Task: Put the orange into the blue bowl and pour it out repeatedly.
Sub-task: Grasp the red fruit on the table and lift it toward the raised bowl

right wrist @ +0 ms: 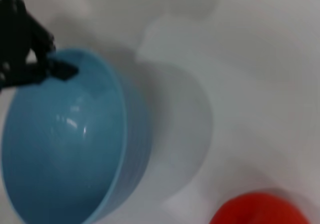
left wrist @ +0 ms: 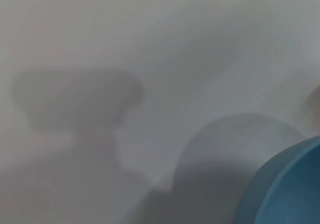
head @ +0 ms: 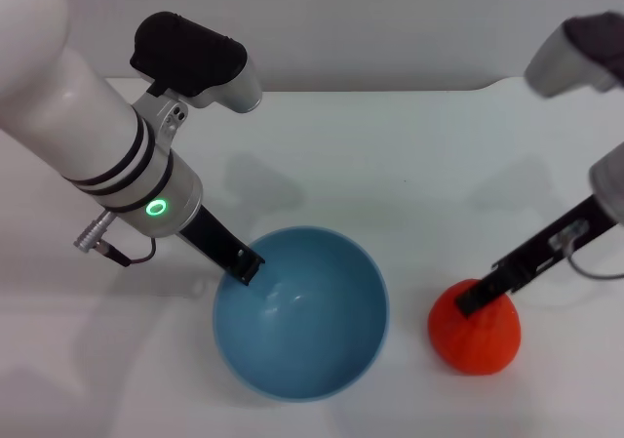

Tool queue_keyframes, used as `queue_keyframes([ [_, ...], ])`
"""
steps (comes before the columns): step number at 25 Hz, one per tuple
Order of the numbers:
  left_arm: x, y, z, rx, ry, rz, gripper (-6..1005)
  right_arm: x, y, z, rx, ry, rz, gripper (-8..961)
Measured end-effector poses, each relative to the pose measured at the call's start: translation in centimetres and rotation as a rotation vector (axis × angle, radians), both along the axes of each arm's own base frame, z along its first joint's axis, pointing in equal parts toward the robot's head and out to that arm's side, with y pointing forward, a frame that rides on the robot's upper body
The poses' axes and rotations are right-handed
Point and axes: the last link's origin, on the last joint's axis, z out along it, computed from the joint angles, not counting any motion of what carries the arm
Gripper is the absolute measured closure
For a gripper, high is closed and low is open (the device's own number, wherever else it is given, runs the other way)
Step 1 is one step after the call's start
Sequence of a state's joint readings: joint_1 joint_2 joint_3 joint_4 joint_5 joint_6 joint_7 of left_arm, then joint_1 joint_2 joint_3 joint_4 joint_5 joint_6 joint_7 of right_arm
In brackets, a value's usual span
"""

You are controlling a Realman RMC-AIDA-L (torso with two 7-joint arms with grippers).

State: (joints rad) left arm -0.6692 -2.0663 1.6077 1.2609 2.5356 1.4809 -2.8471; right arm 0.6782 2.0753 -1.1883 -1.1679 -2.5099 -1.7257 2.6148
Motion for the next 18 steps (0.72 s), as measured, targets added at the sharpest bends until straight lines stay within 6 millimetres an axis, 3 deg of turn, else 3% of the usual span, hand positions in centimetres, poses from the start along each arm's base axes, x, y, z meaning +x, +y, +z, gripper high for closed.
queue_keyframes([
  [7,0.2,0.1,0.2,0.008,-0.006,-0.004,1000,0.5,-0.3,-2.0,-0.039,-0.056,0.007,492],
  [18,0.7,0.2,0.2,0.008,-0.007,-0.021,999,1.2,-0.3,-3.5,-0.054,-0.097,0.018,500],
])
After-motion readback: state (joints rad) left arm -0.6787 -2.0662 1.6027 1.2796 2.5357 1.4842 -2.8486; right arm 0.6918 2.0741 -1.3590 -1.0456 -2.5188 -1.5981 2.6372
